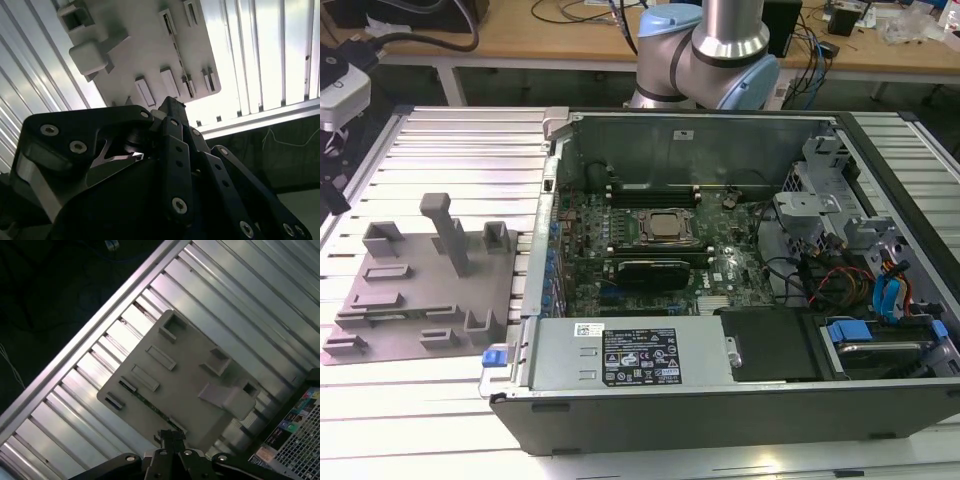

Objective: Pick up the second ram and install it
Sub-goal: 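Pick up the second ram and move it above second insertion slot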

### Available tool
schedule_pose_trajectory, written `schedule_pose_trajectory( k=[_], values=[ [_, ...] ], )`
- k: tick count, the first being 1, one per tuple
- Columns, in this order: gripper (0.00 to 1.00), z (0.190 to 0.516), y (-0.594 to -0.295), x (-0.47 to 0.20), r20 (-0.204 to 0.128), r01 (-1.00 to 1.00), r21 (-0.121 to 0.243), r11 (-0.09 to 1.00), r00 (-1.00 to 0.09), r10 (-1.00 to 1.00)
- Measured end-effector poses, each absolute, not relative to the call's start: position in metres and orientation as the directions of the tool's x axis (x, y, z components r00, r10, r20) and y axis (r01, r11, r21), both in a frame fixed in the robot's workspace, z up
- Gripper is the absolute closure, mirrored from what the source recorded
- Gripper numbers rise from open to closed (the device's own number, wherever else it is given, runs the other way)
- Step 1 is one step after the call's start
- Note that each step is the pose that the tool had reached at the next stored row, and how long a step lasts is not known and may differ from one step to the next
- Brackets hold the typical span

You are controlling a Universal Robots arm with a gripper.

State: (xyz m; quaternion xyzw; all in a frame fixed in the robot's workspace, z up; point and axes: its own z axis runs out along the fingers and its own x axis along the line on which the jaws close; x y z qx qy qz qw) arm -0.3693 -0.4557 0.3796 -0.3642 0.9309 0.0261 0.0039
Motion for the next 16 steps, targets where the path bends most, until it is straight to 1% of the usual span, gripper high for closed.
schedule_pose_trajectory(
  k=[8,16],
  values=[
    [0.92,0.3795,-0.4557,-0.3693,-0.026,-0.736,0.046,0.676,-0.677,-0.735],
    [0.92,0.3795,-0.4557,-0.3693,-0.026,-0.809,0.046,0.586,-0.587,-0.809]
  ],
)
